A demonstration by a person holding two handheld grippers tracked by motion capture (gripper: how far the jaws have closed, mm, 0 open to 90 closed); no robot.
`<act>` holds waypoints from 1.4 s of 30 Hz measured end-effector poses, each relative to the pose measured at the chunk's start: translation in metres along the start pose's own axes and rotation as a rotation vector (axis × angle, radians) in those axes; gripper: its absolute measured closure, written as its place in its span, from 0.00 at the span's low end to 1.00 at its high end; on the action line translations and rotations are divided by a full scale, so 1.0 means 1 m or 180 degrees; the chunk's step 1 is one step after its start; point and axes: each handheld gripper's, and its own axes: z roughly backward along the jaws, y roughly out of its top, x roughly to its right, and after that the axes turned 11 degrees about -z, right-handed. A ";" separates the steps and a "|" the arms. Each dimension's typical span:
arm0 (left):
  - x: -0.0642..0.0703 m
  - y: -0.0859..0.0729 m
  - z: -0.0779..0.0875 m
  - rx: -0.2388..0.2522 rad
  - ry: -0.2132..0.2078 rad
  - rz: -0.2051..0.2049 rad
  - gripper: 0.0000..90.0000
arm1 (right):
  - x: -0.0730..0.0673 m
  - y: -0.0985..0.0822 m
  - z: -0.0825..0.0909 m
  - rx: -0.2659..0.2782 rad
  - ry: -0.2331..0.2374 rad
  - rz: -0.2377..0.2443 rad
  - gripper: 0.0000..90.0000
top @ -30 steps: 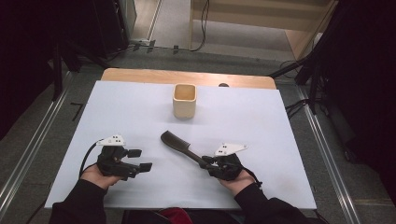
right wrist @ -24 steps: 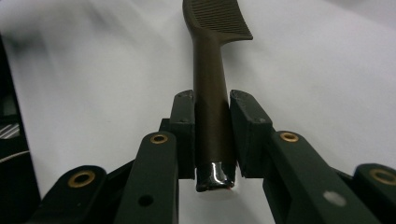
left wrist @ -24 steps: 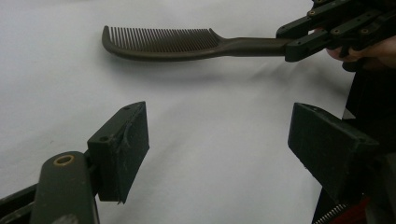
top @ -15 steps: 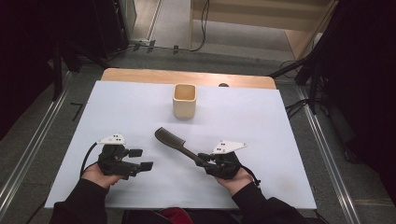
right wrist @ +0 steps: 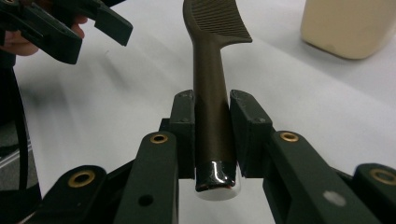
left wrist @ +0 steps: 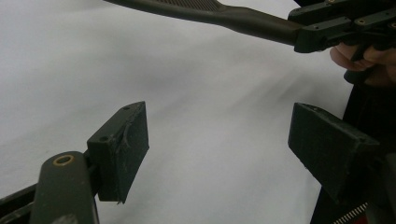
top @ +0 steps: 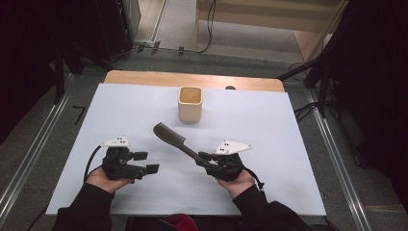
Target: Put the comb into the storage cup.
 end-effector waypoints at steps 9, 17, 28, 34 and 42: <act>-0.001 0.007 0.002 0.0068 -0.0014 0.0155 0.24 | -0.008 0.010 -0.009 0.0095 -0.0005 0.0017 0.78; -0.003 0.014 0.001 0.0093 0.0021 0.0247 0.24 | -0.010 0.017 -0.020 0.0121 -0.0022 -0.0009 0.78; -0.007 0.029 -0.001 0.0148 0.0139 0.0387 0.25 | -0.015 0.023 -0.034 0.0211 -0.0100 -0.0028 0.78; -0.008 0.035 -0.005 0.0188 0.0203 0.0438 0.26 | -0.018 0.026 -0.041 0.0281 -0.0138 -0.0021 0.78; -0.011 0.044 -0.009 0.0245 0.0340 0.0460 0.26 | -0.022 0.028 -0.047 0.0338 -0.0190 -0.0006 0.78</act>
